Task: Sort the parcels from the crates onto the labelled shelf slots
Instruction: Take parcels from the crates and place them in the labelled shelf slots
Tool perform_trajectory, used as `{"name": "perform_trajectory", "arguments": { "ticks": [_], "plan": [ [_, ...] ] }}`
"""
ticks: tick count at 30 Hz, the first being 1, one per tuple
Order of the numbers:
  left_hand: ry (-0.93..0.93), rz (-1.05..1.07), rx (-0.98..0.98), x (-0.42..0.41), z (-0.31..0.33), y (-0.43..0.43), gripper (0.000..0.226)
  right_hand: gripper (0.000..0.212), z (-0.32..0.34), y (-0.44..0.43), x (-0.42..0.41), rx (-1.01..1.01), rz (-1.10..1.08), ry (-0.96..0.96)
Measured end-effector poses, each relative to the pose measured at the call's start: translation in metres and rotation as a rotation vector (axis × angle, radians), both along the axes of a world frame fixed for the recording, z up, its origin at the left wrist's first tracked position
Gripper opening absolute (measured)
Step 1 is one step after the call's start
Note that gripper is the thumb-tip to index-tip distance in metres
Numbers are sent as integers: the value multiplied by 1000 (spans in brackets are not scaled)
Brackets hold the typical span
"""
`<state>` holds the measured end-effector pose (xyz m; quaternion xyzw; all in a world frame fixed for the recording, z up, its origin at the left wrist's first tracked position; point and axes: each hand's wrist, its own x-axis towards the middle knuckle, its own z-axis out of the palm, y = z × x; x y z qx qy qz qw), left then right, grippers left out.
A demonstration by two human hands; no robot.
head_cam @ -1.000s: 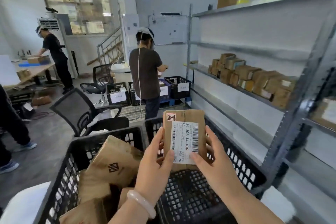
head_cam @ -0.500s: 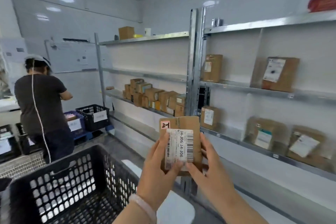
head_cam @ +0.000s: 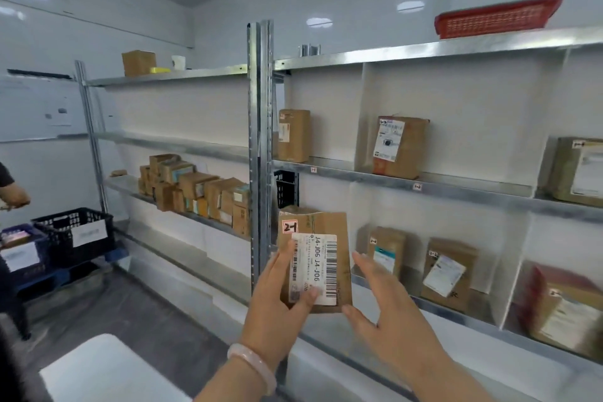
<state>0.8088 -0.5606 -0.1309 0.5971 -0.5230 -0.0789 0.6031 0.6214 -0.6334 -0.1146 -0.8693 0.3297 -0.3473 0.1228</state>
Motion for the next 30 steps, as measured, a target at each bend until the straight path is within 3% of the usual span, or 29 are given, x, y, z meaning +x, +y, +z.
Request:
{"name": "perform_trajectory", "arguments": {
  "ticks": [8, 16, 24, 30],
  "plan": [
    [22, -57, 13, 7, -10, -85, 84, 81, -8, -67, 1, -82, -28, 50],
    [37, -95, 44, 65, -33, -177, 82, 79, -22, -157, 56, -78, -59, 113],
    [37, -149, 97, 142, -52, -268, 82, 77, -57, -250, 134, -14, -185, 161],
    [68, -182, 185, 163, -78, -325, 82, 78, -88, -302, 147, 67, -218, 224]
  ]
}}
